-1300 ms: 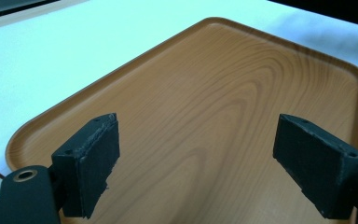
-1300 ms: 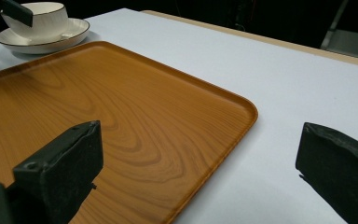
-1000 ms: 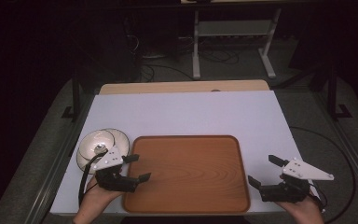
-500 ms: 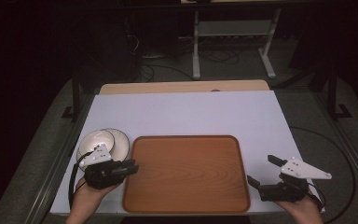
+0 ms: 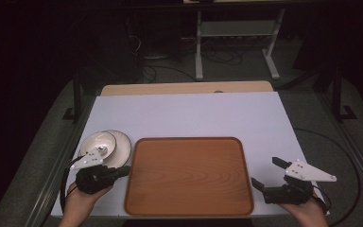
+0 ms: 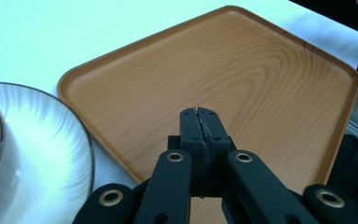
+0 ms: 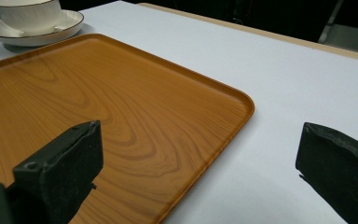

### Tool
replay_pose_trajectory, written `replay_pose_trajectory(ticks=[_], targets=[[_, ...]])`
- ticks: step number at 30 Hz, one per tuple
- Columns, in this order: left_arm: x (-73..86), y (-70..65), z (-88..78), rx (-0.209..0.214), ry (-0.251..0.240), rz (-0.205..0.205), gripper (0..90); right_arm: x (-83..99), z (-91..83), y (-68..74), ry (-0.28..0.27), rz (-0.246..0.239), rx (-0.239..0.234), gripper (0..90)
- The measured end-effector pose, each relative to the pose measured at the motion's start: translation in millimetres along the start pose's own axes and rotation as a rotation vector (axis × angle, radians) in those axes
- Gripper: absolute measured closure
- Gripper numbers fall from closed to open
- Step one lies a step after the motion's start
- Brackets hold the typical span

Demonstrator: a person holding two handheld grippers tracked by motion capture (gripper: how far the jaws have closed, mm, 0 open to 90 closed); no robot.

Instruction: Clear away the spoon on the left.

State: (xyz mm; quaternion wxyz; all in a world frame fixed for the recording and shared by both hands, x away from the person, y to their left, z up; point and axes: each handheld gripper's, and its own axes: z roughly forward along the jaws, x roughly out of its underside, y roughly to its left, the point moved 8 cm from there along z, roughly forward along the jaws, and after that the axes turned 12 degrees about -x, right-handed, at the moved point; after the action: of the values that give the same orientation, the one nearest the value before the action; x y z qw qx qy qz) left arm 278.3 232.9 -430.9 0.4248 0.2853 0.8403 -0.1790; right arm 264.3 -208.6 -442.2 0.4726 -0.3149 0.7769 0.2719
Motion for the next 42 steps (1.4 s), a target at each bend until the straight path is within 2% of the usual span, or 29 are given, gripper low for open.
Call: replay_pose_trajectory(ticks=[7, 25, 42], targets=[[4.5, 10.4, -7.7, -0.033, -0.002, -0.017, 89.5, -0.8, 0.4, -0.3, -0.003, -0.004, 0.002, 0.1], [7.9, 27.5, -18.5, -0.091, -0.006, -0.019, 89.5, -0.8, 0.0, -0.6, -0.003, -0.005, 0.003, 0.1], [18.5, 60.3, -42.1, -0.167, -0.017, -0.075, 89.6, -0.7, 0.2, -1.1, 0.001, -0.005, 0.008, 0.1]])
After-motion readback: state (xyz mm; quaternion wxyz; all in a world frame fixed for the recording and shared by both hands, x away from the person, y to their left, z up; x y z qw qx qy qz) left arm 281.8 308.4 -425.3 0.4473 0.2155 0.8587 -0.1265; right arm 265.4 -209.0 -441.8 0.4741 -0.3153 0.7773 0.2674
